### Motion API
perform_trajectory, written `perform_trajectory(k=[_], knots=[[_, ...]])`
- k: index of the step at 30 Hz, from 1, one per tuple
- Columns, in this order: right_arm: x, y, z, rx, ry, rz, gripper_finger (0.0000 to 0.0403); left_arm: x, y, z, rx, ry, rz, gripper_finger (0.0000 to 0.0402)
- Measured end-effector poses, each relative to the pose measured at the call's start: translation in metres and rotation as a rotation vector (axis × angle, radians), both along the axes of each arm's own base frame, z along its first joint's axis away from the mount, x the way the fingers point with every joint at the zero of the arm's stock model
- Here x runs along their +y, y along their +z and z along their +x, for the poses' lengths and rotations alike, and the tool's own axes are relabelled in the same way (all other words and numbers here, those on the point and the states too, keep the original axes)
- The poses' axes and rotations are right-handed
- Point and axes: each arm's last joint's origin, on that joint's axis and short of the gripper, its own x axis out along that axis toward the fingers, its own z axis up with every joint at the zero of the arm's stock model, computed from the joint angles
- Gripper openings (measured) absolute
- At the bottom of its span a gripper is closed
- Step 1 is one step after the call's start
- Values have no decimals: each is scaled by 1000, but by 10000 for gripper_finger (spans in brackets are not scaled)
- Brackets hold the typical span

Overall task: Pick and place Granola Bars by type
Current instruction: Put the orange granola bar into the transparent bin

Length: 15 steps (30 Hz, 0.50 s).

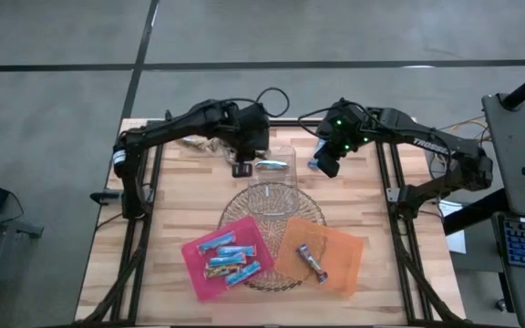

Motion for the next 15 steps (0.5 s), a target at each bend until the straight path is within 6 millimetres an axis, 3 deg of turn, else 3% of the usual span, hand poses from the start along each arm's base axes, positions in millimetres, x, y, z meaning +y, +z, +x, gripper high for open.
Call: perform_trajectory(k=[8,15], knots=[[4,7,-10,-14,5,-12,8,-23,2,22,-188,23,-129,39],[6,12,-15,-31,1,-15,8,-24,-12,36,-261,32,-131,39]])
